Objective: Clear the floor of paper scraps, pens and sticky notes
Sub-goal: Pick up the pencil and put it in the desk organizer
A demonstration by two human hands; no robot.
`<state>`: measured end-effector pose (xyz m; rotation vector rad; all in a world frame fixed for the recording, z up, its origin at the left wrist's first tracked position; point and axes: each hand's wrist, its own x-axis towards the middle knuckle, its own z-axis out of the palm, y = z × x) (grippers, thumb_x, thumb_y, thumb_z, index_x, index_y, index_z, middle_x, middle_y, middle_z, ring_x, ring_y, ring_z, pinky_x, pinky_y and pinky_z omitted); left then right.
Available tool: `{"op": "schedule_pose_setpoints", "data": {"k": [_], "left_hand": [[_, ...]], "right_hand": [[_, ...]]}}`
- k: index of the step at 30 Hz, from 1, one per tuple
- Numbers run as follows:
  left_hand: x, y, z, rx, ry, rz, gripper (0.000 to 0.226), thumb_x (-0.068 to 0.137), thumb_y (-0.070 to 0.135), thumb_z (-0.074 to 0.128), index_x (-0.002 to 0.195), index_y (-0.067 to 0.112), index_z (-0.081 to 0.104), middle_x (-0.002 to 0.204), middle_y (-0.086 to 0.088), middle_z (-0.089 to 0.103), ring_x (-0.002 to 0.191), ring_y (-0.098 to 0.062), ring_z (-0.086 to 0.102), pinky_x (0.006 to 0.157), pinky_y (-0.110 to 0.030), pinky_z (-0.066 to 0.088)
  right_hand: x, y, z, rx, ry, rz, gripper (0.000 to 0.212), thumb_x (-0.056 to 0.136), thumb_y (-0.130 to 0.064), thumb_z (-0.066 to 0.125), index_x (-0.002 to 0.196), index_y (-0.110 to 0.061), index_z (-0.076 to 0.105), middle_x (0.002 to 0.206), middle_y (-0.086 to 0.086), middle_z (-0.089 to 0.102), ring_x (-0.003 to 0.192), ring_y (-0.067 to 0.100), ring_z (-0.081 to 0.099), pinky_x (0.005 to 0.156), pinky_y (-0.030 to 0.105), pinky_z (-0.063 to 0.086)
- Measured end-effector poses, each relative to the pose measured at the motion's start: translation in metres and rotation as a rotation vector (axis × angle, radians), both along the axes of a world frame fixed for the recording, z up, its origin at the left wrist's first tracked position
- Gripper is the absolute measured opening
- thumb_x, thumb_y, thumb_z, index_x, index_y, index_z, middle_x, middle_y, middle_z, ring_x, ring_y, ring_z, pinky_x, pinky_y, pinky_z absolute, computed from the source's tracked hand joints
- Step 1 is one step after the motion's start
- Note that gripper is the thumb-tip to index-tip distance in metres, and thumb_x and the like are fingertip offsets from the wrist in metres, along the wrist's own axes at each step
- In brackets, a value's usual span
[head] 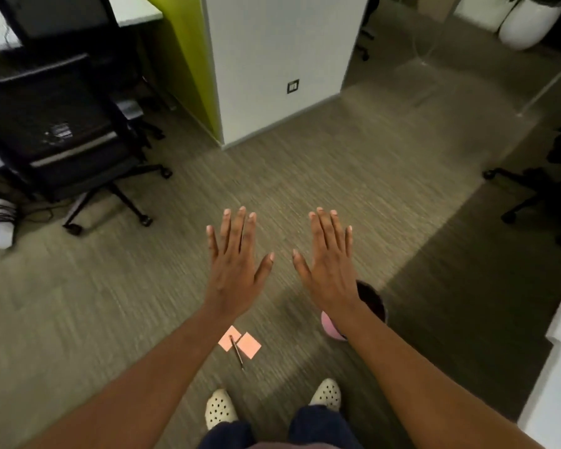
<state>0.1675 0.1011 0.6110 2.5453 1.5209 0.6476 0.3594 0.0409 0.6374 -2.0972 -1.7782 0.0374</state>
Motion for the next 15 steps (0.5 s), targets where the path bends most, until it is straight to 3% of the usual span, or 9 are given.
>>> {"op": "schedule_pose_setpoints", "data": {"k": [8,15], "left_hand": [[-0.064,0.014,-0.041,-0.101,0.095,0.135,0.08,0.105,0.059,0.039,0.166,0.014,0.015,0.175,-0.01,0.014,0.164,-0.032,0.003,0.129,-0.063,0.01],[-0.08,-0.001,-0.103,-0.241,0.143,0.233,0.08,0.105,0.061,0.033,0.167,0.017,0.008,0.176,-0.008,0.011,0.164,-0.03,0.001,0.13,-0.062,0.01]], "right_hand": [[-0.051,0.037,-0.052,-0.139,0.034,0.191,0.075,0.102,-0.052,0.04,0.164,-0.018,0.013,0.173,0.005,0.014,0.162,0.026,0.003,0.13,0.055,0.005],[-0.063,0.047,-0.121,-0.282,0.031,0.322,0.075,0.1,-0.052,0.039,0.163,-0.017,0.017,0.171,0.006,0.019,0.162,0.028,0.009,0.129,0.058,0.011]]}}
